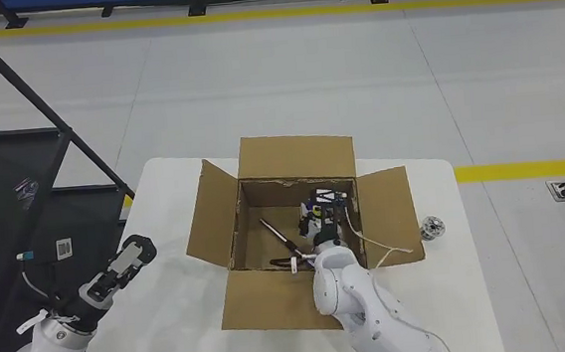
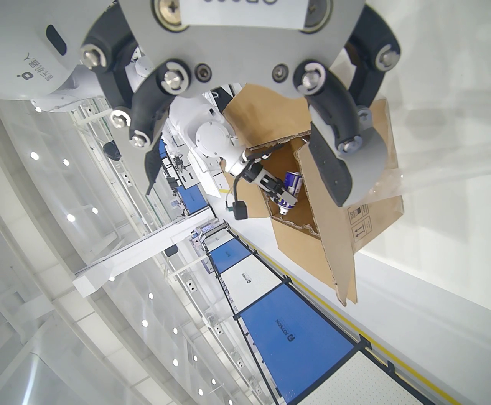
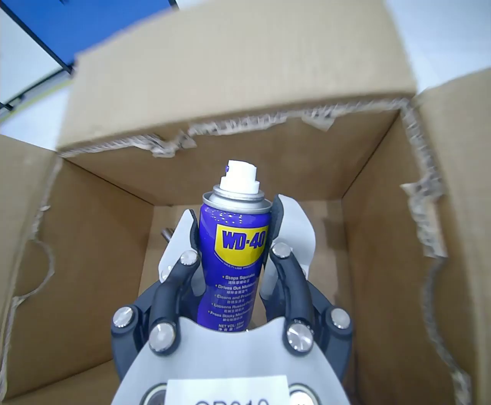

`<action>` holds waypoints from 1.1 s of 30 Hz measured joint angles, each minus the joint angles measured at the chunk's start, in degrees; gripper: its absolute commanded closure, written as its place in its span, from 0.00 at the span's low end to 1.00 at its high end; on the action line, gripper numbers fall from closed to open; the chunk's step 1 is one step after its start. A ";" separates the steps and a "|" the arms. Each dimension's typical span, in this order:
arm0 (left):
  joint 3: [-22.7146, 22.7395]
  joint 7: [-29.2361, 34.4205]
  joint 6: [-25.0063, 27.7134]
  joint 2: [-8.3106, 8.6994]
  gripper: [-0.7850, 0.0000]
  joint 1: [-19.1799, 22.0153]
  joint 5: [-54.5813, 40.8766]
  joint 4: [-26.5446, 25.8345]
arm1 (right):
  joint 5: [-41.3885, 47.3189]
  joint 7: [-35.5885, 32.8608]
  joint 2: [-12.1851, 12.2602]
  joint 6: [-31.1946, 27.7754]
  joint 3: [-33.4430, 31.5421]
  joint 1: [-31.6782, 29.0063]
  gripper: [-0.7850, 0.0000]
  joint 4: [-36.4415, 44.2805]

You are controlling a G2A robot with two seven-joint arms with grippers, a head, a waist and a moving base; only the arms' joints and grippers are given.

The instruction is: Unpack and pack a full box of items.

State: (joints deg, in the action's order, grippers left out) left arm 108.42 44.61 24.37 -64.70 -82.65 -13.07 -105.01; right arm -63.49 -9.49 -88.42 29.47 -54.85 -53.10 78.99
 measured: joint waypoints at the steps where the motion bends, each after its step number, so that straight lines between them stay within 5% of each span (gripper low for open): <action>1: 0.00 0.00 0.00 0.00 0.00 0.00 0.00 0.00 | -0.90 1.28 0.26 -1.32 -0.46 -1.38 1.00 1.43; 7: 0.00 0.00 0.00 0.00 0.00 0.00 0.00 0.00 | -1.09 -0.30 1.37 -8.76 -3.73 -6.06 1.00 7.84; 23: 0.00 0.00 0.00 0.00 0.00 0.00 0.00 0.00 | 0.12 0.06 1.27 -9.97 -3.54 -6.36 1.00 7.41; 27: 0.00 0.00 0.00 0.00 0.00 0.00 0.00 0.00 | 1.32 6.73 1.11 -14.76 -3.55 -7.89 1.00 8.93; 33: 0.00 0.00 0.00 0.00 0.00 0.00 0.00 0.00 | -1.82 26.01 2.16 -23.85 -6.62 -16.02 1.00 17.12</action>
State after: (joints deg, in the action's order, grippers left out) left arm 108.42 44.61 24.37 -64.70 -82.65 -13.07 -105.01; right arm -65.32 16.52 -86.26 5.63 -61.47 -69.12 96.11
